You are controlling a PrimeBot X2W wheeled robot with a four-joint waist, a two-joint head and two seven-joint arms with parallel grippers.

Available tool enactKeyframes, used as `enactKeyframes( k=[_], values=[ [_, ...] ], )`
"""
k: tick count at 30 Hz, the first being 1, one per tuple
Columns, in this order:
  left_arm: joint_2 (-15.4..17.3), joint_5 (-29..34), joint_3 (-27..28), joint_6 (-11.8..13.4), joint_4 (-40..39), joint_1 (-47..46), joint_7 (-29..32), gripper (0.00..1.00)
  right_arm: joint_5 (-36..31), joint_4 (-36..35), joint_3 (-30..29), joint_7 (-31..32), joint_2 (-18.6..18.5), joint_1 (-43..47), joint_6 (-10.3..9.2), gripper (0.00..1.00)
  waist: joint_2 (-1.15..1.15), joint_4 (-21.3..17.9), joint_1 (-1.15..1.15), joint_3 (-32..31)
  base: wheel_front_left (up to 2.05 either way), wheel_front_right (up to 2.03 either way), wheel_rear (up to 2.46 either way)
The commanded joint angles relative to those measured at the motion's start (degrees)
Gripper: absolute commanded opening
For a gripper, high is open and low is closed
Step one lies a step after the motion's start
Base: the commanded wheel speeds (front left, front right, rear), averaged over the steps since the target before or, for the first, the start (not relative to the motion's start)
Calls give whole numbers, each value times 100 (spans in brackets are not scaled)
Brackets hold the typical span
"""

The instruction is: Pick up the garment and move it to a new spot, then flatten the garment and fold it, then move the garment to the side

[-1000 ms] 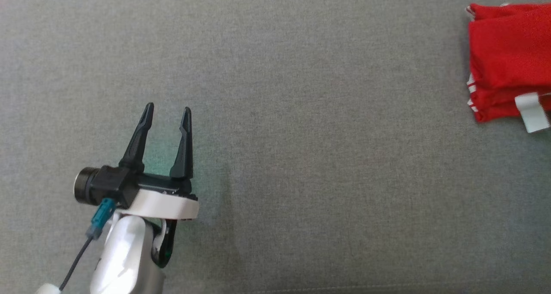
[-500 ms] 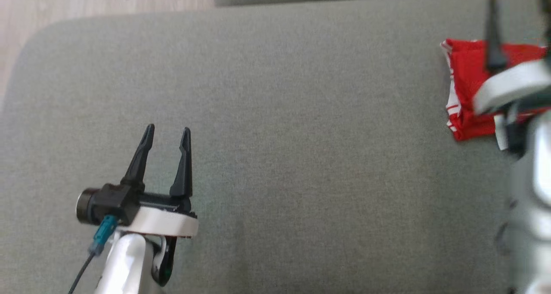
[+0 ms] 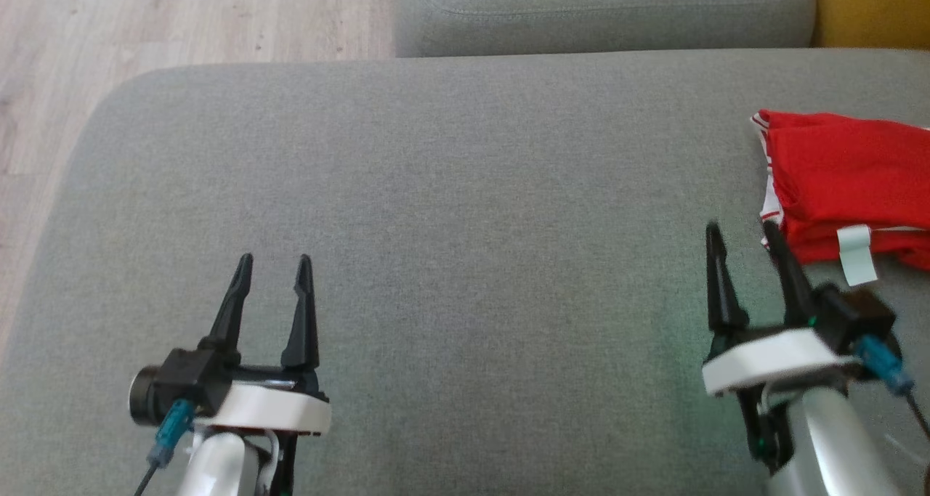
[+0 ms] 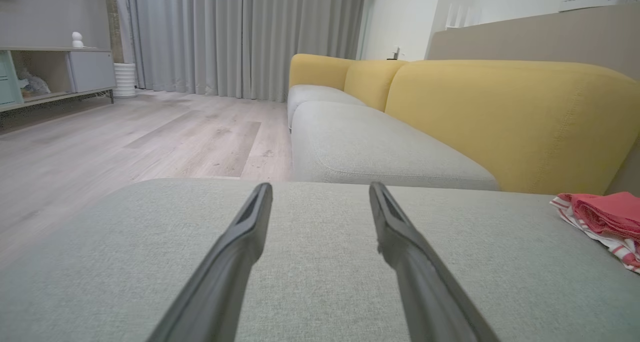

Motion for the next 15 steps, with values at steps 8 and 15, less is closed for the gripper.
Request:
enactKeyframes(
  k=[8,15],
  values=[
    [18,-183,165,224,-253,-42,-30,100,139,-117,189,-126,-16,-14,-5,100,0,63,1,-61,0,0,0],
    [17,-200,163,284,-261,-31,-30,100,81,-171,263,-128,-15,-14,-5,100,0,47,1,-64,0,0,0]
  ],
)
